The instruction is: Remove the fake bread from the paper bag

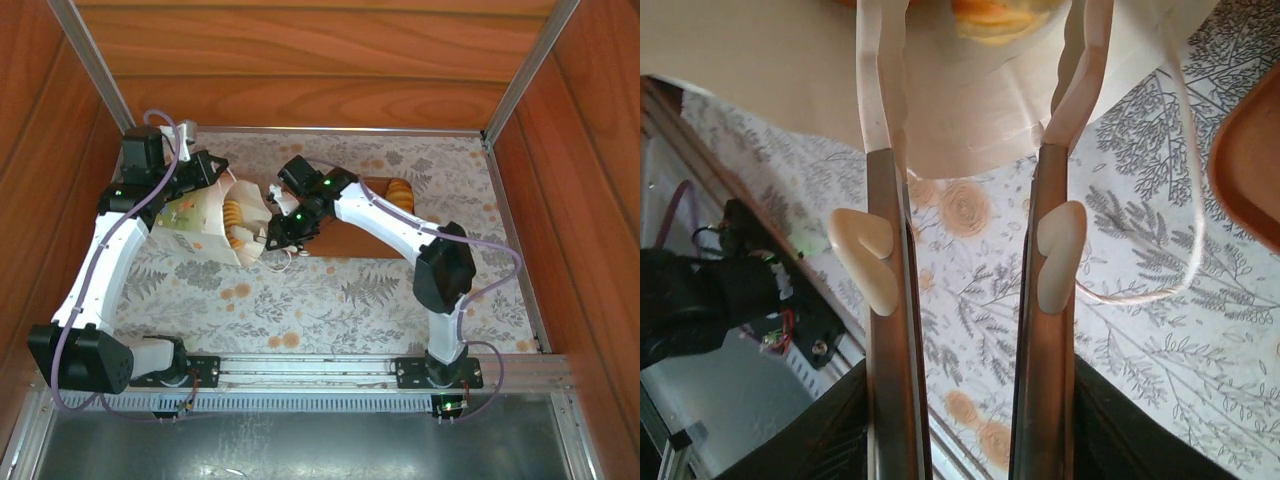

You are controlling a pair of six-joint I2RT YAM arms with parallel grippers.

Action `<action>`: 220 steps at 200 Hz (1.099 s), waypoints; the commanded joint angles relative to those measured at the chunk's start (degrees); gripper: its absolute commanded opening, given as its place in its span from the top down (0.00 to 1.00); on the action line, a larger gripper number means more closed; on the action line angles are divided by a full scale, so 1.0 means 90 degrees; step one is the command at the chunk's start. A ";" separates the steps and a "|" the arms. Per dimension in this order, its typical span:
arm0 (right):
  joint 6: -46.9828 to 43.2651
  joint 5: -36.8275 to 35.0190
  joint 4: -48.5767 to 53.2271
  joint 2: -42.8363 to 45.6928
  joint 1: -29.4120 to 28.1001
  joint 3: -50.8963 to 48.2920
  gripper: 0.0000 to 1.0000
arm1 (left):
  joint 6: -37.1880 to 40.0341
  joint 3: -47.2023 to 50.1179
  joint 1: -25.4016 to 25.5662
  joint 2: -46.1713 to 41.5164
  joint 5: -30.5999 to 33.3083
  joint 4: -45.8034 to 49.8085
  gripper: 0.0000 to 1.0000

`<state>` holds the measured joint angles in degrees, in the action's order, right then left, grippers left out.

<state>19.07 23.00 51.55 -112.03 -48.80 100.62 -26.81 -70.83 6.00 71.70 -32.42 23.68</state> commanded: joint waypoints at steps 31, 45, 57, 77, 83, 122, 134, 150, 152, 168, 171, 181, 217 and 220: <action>0.0236 -0.0315 0.0356 -0.0578 -0.0154 0.0861 0.49 | -0.0057 -0.0225 0.0015 0.0115 -0.0242 -0.0043 1.00; 0.0167 -0.0452 0.0590 -0.0793 -0.0183 0.1092 0.49 | -0.0068 -0.0234 0.0017 0.0152 -0.0292 -0.0039 1.00; 0.0114 -0.0395 0.0660 -0.0940 -0.0193 0.1237 0.48 | -0.0076 -0.0244 0.0012 0.0178 -0.0331 -0.0043 1.00; 0.0112 -0.0439 0.0800 -0.1171 -0.0221 0.1480 0.46 | -0.0086 -0.0244 0.0016 0.0201 -0.0359 -0.0042 1.00; 0.0111 -0.0519 0.0866 -0.1243 -0.0227 0.1559 0.45 | -0.0089 -0.0251 0.0010 0.0193 -0.0360 -0.0043 1.00; 0.0047 -0.0663 0.1104 -0.1592 -0.0261 0.1941 0.46 | -0.0087 -0.0236 0.0007 0.0178 -0.0351 -0.0043 1.00; 0.0021 -0.0681 0.1098 -0.1637 -0.0270 0.1984 0.47 | -0.0084 -0.0221 0.0007 0.0178 -0.0341 -0.0041 1.00; 0.0038 -0.0845 0.1029 -0.1614 -0.0272 0.1948 0.51 | -0.0053 -0.0161 0.0015 0.0152 -0.0306 -0.0026 1.00; 0.0054 -0.0847 0.1013 -0.1610 -0.0272 0.1946 0.51 | -0.0045 -0.0151 0.0009 0.0149 -0.0307 -0.0017 1.00; 0.0061 -0.0877 0.0872 -0.1558 -0.0272 0.1845 0.55 | 0.0021 -0.0093 0.0010 0.0119 -0.0284 0.0098 1.00; 0.0068 -0.0876 0.0843 -0.1548 -0.0272 0.1830 0.55 | 0.0034 -0.0081 0.0009 0.0104 -0.0273 0.0102 1.00; 0.0085 -0.0867 0.0782 -0.1547 -0.0270 0.1802 0.57 | 0.0039 -0.0034 0.0007 0.0083 -0.0276 0.0113 1.00; 0.0090 -0.0885 0.0766 -0.1591 -0.0272 0.1810 0.65 | 0.0097 -0.0003 0.0007 0.0155 -0.0380 0.0250 1.00; 0.0097 -0.0886 0.0766 -0.1586 -0.0272 0.1793 0.66 | 0.0104 0.0003 0.0011 0.0158 -0.0375 0.0258 1.00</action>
<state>19.94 16.03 58.63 -126.43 -50.68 116.49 -26.89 -70.98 6.02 73.49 -34.74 25.23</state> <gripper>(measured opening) 0.378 0.044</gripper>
